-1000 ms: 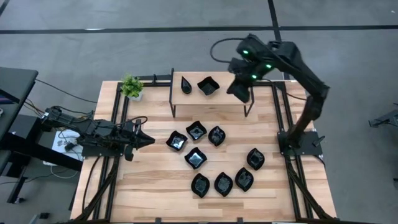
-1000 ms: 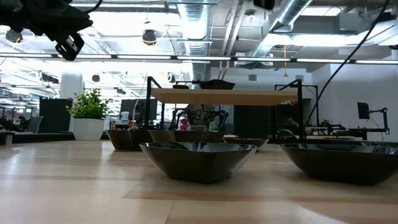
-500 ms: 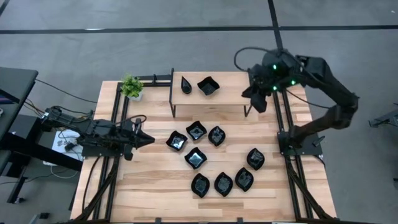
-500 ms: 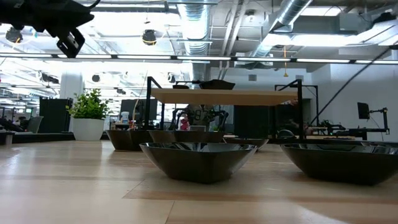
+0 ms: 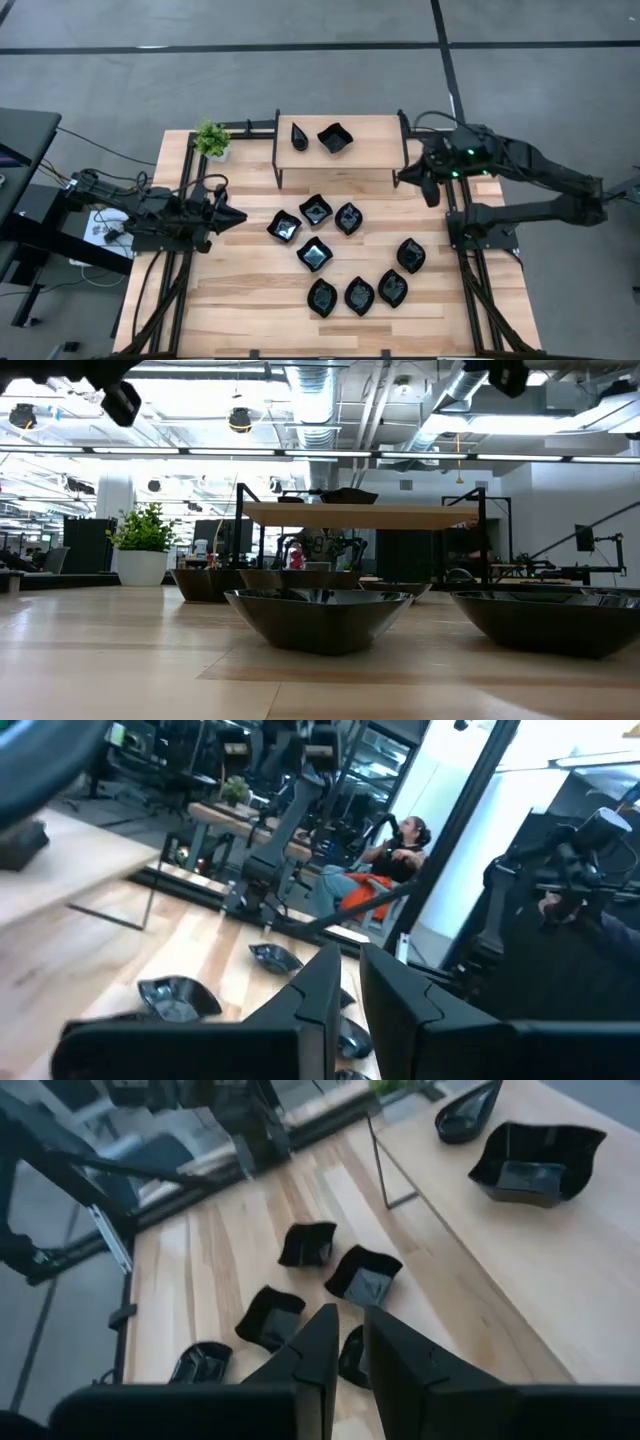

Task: Pick & Place Mini shaped plates
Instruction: Stack the distorted square plate on top of the distorted square plates on the shelf

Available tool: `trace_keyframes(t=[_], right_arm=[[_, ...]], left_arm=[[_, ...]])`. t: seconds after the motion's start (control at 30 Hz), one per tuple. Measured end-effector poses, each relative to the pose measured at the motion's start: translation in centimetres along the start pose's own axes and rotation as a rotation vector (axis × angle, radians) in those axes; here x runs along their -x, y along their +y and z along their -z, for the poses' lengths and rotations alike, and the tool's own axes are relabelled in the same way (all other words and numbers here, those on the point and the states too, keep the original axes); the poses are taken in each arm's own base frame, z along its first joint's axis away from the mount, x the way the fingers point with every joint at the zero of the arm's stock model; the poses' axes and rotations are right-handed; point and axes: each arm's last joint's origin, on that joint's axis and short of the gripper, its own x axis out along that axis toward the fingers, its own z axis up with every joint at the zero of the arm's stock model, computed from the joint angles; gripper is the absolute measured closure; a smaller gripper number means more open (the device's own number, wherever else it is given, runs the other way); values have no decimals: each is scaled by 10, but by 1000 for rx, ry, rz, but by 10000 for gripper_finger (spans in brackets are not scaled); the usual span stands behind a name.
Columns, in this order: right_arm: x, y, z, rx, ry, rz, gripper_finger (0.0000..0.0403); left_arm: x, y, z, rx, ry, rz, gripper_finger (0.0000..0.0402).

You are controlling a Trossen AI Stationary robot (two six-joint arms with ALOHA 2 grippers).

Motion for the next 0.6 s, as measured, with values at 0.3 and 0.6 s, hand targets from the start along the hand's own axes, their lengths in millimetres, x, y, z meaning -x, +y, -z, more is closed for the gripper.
trace_keyframes(t=[0.3,0.6], right_arm=[[33,-13,49,-52,-205,16,355],[48,-31,106,-138,-336,-6,355]], left_arm=[[-36,-21,-34,-76,158,-70,357],[-75,-35,-57,-12,336,-115,357]])
